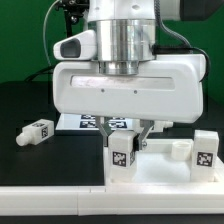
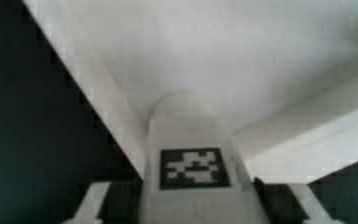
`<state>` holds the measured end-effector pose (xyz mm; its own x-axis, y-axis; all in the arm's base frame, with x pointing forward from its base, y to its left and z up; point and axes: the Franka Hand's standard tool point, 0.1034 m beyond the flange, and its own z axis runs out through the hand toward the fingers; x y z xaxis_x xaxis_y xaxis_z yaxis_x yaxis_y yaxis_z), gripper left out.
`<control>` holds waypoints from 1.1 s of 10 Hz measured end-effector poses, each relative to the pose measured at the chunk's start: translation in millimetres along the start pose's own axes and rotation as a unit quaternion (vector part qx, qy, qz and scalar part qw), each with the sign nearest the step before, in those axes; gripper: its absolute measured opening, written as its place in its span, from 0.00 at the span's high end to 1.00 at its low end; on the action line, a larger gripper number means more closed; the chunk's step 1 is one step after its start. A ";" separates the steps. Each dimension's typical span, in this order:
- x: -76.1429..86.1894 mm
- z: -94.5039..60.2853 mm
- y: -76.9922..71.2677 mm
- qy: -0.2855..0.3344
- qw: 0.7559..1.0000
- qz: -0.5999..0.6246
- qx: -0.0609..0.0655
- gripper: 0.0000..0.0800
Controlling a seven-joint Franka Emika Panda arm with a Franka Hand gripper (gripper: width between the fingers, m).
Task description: Assemble square table
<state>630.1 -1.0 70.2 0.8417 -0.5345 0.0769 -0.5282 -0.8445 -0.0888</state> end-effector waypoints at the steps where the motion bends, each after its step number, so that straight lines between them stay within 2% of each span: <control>1: 2.3 0.2 1.6 0.004 0.999 0.038 0.001 0.64; 3: 5.0 -0.3 6.0 0.012 0.988 0.154 -0.001 0.64; 5: 1.0 -1.5 4.0 -0.004 0.951 0.308 -0.007 0.64; 6: 1.1 -2.4 2.6 -0.021 0.926 0.376 -0.004 0.64; 7: 1.7 -2.1 0.9 -0.025 0.893 0.449 0.006 0.64; 9: 0.6 -2.8 -5.2 -0.037 0.808 0.587 0.036 0.64; 11: -2.9 -0.8 -8.6 -0.036 0.762 0.645 0.029 0.64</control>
Offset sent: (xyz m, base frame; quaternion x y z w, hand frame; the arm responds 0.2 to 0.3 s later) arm -0.0082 -0.0247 -0.0018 -0.0319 0.0269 0.2768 0.9600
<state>632.1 7.8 71.6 -0.3697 -0.9139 -0.1675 -0.9177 0.3874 -0.0882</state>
